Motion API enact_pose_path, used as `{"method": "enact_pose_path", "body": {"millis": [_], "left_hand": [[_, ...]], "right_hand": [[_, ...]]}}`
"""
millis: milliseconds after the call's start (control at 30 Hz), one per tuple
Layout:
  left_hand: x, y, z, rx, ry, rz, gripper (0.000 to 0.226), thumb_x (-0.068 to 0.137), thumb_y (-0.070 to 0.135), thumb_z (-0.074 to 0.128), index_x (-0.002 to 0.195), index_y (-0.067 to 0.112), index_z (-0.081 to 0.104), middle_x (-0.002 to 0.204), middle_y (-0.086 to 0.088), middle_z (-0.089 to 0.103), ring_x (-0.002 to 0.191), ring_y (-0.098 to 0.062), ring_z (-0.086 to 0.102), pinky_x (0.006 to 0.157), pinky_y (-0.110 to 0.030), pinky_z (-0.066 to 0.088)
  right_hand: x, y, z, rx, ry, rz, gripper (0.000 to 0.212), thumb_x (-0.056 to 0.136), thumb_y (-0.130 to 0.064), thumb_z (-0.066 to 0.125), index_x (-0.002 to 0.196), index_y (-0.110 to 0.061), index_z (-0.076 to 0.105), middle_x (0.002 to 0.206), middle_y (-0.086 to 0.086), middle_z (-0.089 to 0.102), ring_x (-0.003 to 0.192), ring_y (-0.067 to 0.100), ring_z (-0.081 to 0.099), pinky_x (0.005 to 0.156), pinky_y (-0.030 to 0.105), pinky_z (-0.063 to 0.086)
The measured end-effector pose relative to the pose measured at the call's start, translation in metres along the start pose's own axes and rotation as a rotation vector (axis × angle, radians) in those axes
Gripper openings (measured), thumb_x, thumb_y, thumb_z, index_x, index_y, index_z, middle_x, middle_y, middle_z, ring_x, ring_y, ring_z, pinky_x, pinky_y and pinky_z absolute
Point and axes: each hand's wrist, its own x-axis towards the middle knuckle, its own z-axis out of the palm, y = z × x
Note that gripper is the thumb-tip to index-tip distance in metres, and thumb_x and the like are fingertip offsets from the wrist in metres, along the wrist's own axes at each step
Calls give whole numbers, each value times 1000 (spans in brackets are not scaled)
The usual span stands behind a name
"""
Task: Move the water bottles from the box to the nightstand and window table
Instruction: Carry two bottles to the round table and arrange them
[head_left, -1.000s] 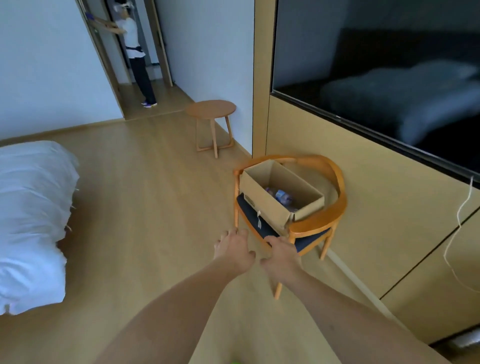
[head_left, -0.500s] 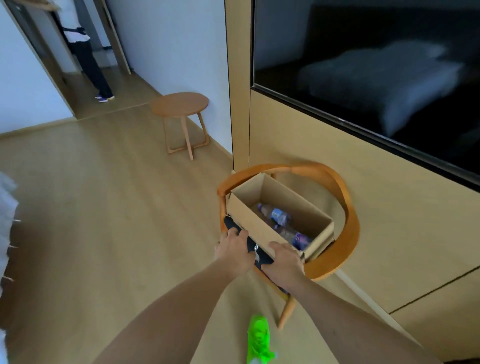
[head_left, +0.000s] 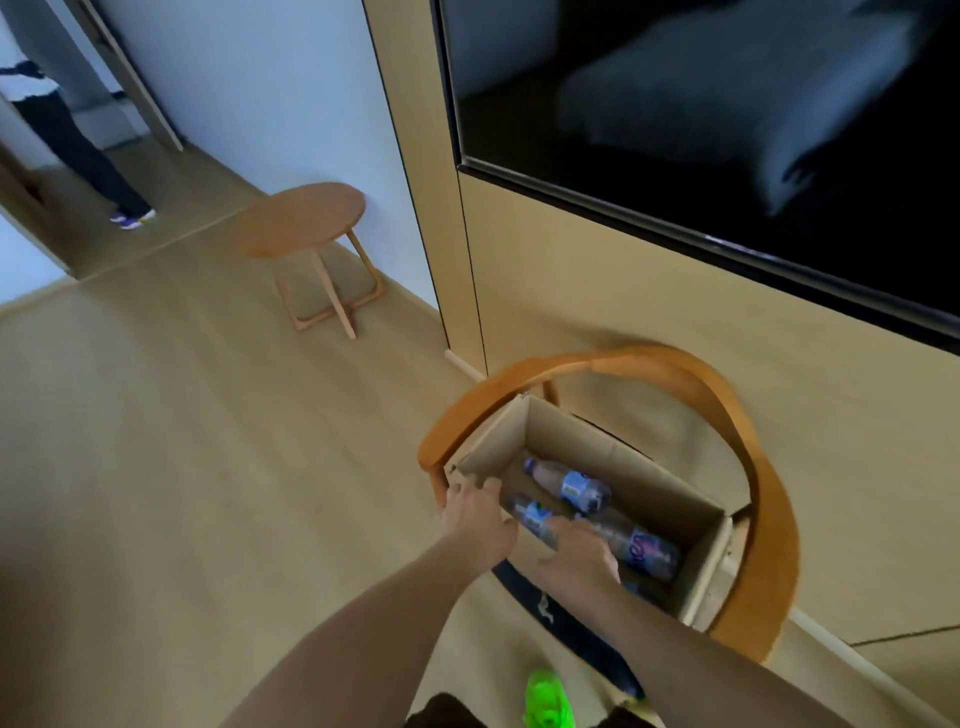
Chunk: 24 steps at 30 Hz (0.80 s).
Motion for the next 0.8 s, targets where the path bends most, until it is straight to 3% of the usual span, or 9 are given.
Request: {"method": "enact_pose_path", "body": {"millis": [133, 233, 333, 433, 533, 800], "left_hand": [[44, 5, 7, 75, -107, 74, 47, 90, 40, 62, 135, 28, 54, 137, -4, 48, 131, -29, 43, 112, -46, 37], [77, 5, 14, 120, -201, 151, 45, 90, 41, 59, 132, 25, 53, 137, -5, 47, 131, -30, 44, 108, -47, 41], [112, 0, 20, 148, -287, 220, 48, 91, 41, 57, 136, 26, 50, 139, -3, 45, 133, -30, 42, 106, -47, 42], [145, -5, 24, 167, -367, 282, 52, 94, 40, 57, 143, 24, 47, 144, -5, 44, 135, -31, 41, 109, -48, 41], [172, -10, 30, 192, -412, 341, 56, 95, 39, 60, 147, 21, 47, 145, -8, 44, 135, -31, 43, 111, -47, 42], [208, -15, 75, 288, -533, 368, 56, 94, 38, 61, 146, 20, 49, 140, -9, 49, 131, -33, 46, 107, -46, 45]], "right_hand": [[22, -4, -5, 37, 14, 96, 52, 70, -52, 57, 119, -35, 58, 125, -5, 60, 118, 23, 58, 95, 35, 52], [39, -6, -9, 104, 38, 194, 73, 56, -67, 49, 122, -38, 59, 126, -6, 61, 120, 25, 59, 94, 32, 51], [56, 1, -11, 146, 42, 315, 64, 76, -46, 65, 138, -39, 53, 138, -3, 59, 128, 26, 55, 101, 34, 50], [60, 11, -4, 196, 74, 467, 66, 81, -50, 66, 145, -45, 48, 143, -1, 55, 132, 28, 52, 104, 36, 48], [65, 17, 9, 214, 59, 596, 62, 83, -52, 64, 142, -39, 51, 140, 3, 54, 131, 30, 51, 105, 37, 46], [100, 41, 29, 211, -33, 706, 60, 84, -46, 65, 141, -34, 52, 142, 5, 51, 134, 32, 45, 106, 41, 44]]}}
